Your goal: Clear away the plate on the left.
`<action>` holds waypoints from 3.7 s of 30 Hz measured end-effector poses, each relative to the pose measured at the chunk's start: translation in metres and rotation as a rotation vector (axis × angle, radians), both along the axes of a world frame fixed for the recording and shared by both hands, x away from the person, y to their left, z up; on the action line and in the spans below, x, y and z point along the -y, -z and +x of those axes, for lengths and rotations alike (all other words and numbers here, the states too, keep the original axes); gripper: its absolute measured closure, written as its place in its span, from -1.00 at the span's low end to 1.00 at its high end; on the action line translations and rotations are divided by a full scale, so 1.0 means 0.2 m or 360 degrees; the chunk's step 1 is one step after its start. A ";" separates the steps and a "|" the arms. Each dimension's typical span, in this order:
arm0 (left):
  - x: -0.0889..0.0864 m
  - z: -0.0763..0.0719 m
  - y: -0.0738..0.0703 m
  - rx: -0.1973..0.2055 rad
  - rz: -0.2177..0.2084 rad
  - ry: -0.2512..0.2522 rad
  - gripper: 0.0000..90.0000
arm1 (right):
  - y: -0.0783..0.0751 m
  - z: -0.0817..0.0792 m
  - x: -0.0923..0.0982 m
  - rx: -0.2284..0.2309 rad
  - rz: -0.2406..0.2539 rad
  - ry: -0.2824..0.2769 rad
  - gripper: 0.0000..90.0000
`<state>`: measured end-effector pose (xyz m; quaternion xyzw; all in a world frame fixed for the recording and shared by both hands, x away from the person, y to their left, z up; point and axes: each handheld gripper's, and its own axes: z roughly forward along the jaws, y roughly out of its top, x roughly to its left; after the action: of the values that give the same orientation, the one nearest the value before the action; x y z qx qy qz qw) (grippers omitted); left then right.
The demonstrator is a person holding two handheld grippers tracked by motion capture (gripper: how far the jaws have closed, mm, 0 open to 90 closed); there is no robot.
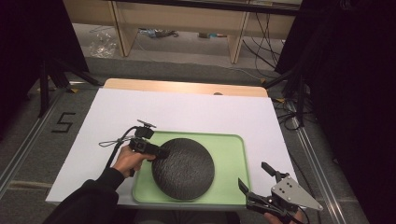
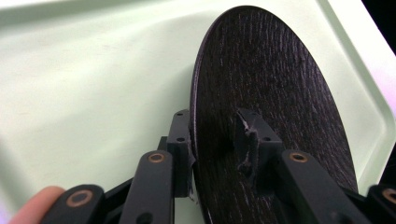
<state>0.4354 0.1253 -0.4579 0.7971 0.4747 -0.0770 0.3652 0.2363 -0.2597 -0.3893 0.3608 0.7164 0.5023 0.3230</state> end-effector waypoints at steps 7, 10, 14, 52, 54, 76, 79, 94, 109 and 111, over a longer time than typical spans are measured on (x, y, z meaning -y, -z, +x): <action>0.06 0.00 0.02 0.0024 -0.0006 -0.0008 0.44 | 0.00 0.01 0.00 0.0034 -0.0016 0.0000 -0.66; 0.07 -0.01 0.03 0.0027 -0.0002 -0.0019 0.43 | 0.00 0.01 0.00 0.0034 -0.0016 -0.0001 -0.66; 0.07 0.00 0.03 0.0019 0.0073 0.0040 0.36 | 0.00 0.00 0.00 0.0000 0.0000 -0.0004 -0.66; 0.03 -0.05 -0.02 0.0195 0.0426 0.0123 0.12 | 0.00 0.00 0.00 0.0028 -0.0019 -0.0006 -0.66; 0.02 -0.06 -0.03 0.0219 0.0372 0.0073 0.10 | 0.00 0.01 0.00 0.0036 -0.0013 0.0000 -0.66; -0.20 -0.21 -0.19 0.0476 0.0218 -0.0062 -0.31 | 0.00 0.00 0.00 -0.0005 0.0005 -0.0014 -0.66; -0.22 -0.24 -0.20 0.0543 0.0219 -0.0049 -0.33 | 0.00 0.00 0.00 -0.0005 0.0007 -0.0013 -0.66; -0.31 -0.38 -0.27 0.0702 0.0122 -0.0110 -0.48 | 0.00 0.00 0.00 -0.0009 0.0009 -0.0018 -0.66; -0.38 -0.53 -0.30 0.0825 0.0012 -0.0137 -0.58 | 0.00 -0.01 -0.01 -0.0001 0.0019 -0.0016 -0.66; -0.39 -0.56 -0.31 0.0853 0.0000 -0.0153 -0.58 | 0.00 -0.01 -0.01 0.0007 0.0025 -0.0017 -0.66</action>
<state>0.3241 0.2038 -0.3966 0.7656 0.3985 0.1541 0.4809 0.2350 -0.2587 -0.3892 0.3584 0.7136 0.5103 0.3191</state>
